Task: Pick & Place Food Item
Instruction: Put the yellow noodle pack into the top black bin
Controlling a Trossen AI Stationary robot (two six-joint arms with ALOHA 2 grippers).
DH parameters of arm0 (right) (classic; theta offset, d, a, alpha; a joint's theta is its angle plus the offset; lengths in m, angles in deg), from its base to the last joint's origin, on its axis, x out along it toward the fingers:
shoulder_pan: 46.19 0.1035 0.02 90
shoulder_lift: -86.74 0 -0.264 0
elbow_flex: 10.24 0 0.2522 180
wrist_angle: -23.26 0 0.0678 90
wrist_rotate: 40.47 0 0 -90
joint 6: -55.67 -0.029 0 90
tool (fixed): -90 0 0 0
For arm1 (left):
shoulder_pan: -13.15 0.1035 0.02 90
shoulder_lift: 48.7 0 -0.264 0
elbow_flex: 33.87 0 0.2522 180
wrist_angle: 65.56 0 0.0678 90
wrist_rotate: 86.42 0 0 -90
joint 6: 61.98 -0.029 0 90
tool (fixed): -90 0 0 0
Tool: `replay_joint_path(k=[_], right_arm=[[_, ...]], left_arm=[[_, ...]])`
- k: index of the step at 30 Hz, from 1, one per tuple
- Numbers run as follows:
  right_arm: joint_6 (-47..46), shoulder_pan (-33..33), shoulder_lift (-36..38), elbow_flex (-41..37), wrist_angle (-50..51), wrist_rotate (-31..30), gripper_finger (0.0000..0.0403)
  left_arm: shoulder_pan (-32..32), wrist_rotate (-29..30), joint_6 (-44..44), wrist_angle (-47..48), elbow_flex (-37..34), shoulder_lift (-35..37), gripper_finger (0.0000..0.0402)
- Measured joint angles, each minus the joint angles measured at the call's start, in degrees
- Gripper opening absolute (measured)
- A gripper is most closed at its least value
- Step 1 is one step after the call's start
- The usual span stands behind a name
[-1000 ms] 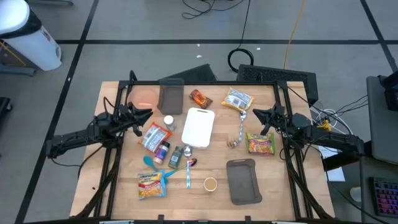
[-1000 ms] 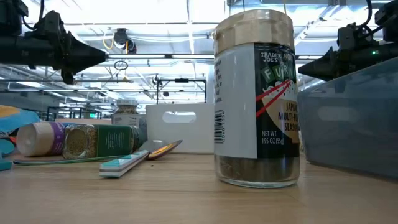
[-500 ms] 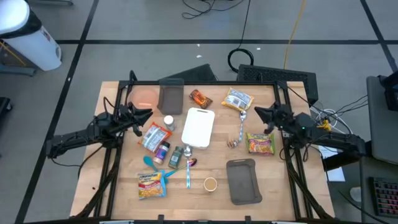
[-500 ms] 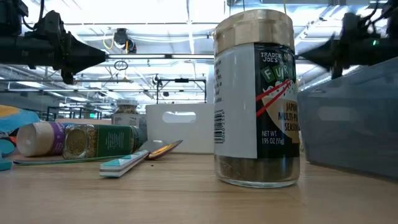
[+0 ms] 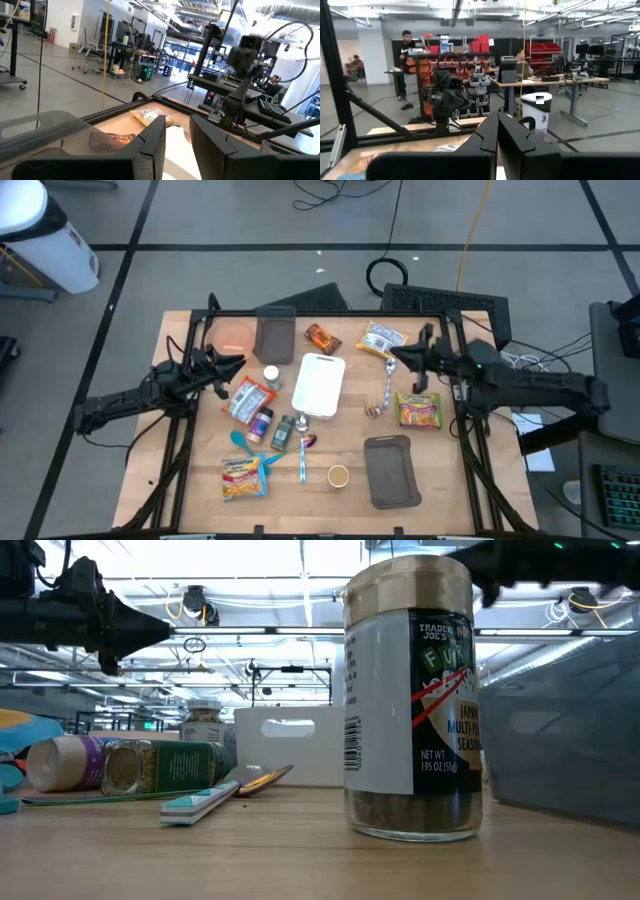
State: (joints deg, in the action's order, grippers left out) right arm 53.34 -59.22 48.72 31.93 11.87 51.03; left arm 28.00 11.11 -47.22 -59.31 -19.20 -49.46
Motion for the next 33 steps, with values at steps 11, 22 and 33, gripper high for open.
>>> replay_joint_path(k=[11, 22, 33], right_arm=[[-2.8, 0.0, -22.9, 8.9, -13.7, 0.1, 0.0000], [-13.4, 0.0, -34.7, 8.9, -34.2, -5.8, 0.0000], [-15.0, 0.0, -36.1, 8.9, -37.1, -6.3, 0.0000]], left_arm=[[0.0, 0.0, 0.0, 0.0, 0.0, 0.0, 0.0093], [0.0, 0.3, 16.6, -7.2, 0.0, 0.0, 0.0093], [0.0, 0.6, 24.5, -17.2, 0.0, 0.0, 0.0093]])
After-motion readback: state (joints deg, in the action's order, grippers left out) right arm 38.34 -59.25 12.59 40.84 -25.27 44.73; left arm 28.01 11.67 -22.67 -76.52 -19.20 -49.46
